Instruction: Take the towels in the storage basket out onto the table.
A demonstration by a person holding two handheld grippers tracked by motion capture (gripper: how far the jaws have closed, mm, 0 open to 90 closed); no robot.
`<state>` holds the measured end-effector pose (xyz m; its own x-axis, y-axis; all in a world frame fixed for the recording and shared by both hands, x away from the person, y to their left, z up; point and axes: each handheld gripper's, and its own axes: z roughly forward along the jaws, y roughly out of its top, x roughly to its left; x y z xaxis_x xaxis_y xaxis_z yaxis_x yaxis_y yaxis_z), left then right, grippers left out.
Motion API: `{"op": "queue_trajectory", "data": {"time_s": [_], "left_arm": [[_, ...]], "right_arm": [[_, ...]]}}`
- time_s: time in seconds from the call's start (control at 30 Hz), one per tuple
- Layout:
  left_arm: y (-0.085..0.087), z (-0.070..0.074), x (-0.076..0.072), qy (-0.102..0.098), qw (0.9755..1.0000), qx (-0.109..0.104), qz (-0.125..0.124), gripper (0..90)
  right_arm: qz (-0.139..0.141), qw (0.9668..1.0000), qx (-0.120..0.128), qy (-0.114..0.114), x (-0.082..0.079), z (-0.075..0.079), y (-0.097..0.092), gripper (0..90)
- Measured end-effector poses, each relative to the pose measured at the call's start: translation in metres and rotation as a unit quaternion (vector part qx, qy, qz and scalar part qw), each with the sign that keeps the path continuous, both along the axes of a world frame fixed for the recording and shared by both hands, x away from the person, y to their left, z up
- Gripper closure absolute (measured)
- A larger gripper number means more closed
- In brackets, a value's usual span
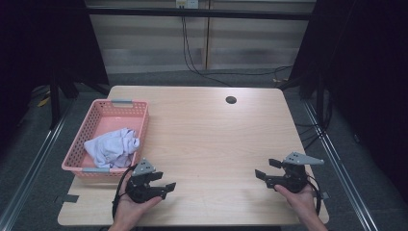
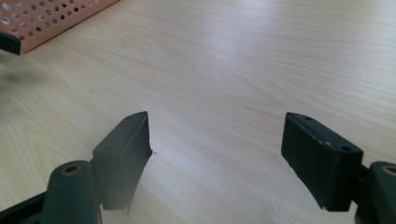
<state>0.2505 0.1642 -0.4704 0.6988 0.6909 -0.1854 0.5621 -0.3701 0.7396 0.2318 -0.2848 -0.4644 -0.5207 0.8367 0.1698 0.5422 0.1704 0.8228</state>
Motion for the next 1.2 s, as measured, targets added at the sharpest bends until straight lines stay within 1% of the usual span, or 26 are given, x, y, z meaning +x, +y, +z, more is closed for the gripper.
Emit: {"op": "queue_trajectory", "data": {"time_s": [0.03,0.1,0.17,0.3,0.33,0.37,0.4,0.43,0.47,0.5,0.53,0.57,0.63,0.7,0.73,0.77,0.83,0.87,0.9,0.93,0.97,1.03,1.07,1.13,1.17,1.2], "left_arm": [[0.000,0.000,0.000,-0.003,1.0000,0.003,0.000,33.7],[0.000,0.001,0.000,0.000,1.0000,-0.004,0.001,33.6],[0.001,0.001,0.001,0.000,1.0000,-0.004,-0.002,33.6],[0.006,0.005,0.001,-0.004,0.9999,-0.005,0.011,33.6],[0.007,0.007,0.000,-0.003,0.9998,-0.011,0.019,33.6],[0.009,0.008,0.000,-0.004,0.9998,-0.011,0.018,33.0],[0.014,0.014,-0.002,-0.005,0.9996,-0.023,0.017,32.5],[0.014,0.014,-0.002,-0.005,0.9996,-0.023,0.017,31.9],[0.018,0.018,-0.004,-0.013,0.9995,-0.025,0.015,31.5],[0.020,0.021,-0.005,-0.017,0.9995,-0.024,0.011,31.5],[0.024,0.025,-0.007,-0.027,0.9994,-0.022,0.007,31.2],[0.031,0.031,-0.009,-0.030,0.9989,-0.031,0.019,30.4],[0.036,0.034,-0.009,-0.034,0.9984,-0.038,0.026,29.1],[0.045,0.038,-0.007,-0.033,0.9979,-0.043,0.035,28.1],[0.055,0.042,-0.004,-0.028,0.9973,-0.050,0.045,27.3],[0.061,0.045,-0.003,-0.029,0.9970,-0.056,0.045,27.3],[0.066,0.049,-0.002,-0.033,0.9966,-0.053,0.052,26.7],[0.071,0.052,-0.001,-0.036,0.9961,-0.051,0.063,26.7],[0.077,0.055,0.002,-0.034,0.9965,-0.048,0.060,25.2],[0.088,0.061,0.007,-0.030,0.9963,-0.039,0.071,24.1],[0.088,0.061,0.007,-0.030,0.9963,-0.039,0.071,23.4],[0.100,0.068,0.014,-0.034,0.9956,-0.024,0.084,22.0],[0.105,0.071,0.016,-0.034,0.9951,-0.022,0.091,21.7],[0.114,0.075,0.023,-0.031,0.9954,-0.014,0.090,19.4],[0.121,0.080,0.031,-0.029,0.9955,0.002,0.091,19.0],[0.121,0.080,0.031,-0.029,0.9955,0.002,0.091,18.0]], "right_arm": [[0.001,1.0000,0.003,0.000,-0.001,0.000,0.000,22.3],[0.002,1.0000,0.005,0.002,-0.002,0.000,0.000,22.2],[0.005,1.0000,-0.002,0.000,-0.006,0.000,0.001,21.5],[0.004,1.0000,-0.001,0.003,-0.016,0.000,-0.004,21.8],[0.005,1.0000,-0.004,0.003,-0.018,0.000,-0.005,21.7],[0.005,1.0000,-0.006,0.004,-0.019,-0.001,-0.007,21.8],[0.005,1.0000,-0.005,0.006,-0.020,0.001,-0.008,21.4],[0.005,1.0000,-0.005,0.006,-0.020,0.001,-0.008,21.4],[0.008,1.0000,0.000,-0.005,-0.021,0.004,-0.008,21.4],[0.008,1.0000,0.000,-0.005,-0.021,0.004,-0.008,21.4],[0.008,0.9999,-0.001,-0.007,-0.022,0.004,-0.008,21.4],[0.012,0.9999,-0.001,-0.007,-0.022,0.003,-0.007,21.4],[0.012,0.9999,-0.003,-0.003,-0.022,0.003,-0.007,21.4],[0.015,0.9999,-0.004,0.001,-0.020,0.002,-0.005,21.4],[0.019,0.9998,-0.003,0.001,-0.019,0.001,-0.005,21.3],[0.021,0.9998,-0.003,0.004,-0.019,0.000,-0.004,21.0],[0.023,0.9997,-0.003,0.007,-0.018,-0.001,-0.004,20.2],[0.023,0.9996,-0.002,0.015,-0.017,-0.002,-0.004,19.2],[0.027,0.9994,0.003,0.020,-0.016,-0.003,-0.004,19.2],[0.029,0.9994,0.000,0.021,-0.015,-0.003,-0.003,19.1],[0.031,0.9993,-0.002,0.021,-0.014,-0.003,-0.003,19.1],[0.031,0.9993,0.001,0.022,-0.014,-0.003,-0.002,19.1],[0.030,0.9993,0.000,0.021,-0.014,-0.003,-0.001,19.1],[0.035,0.9991,-0.004,0.024,-0.013,-0.004,0.001,19.1],[0.037,0.9990,-0.005,0.024,-0.012,-0.005,0.002,19.1],[0.039,0.9989,-0.005,0.025,-0.011,-0.005,0.002,19.1]]}}
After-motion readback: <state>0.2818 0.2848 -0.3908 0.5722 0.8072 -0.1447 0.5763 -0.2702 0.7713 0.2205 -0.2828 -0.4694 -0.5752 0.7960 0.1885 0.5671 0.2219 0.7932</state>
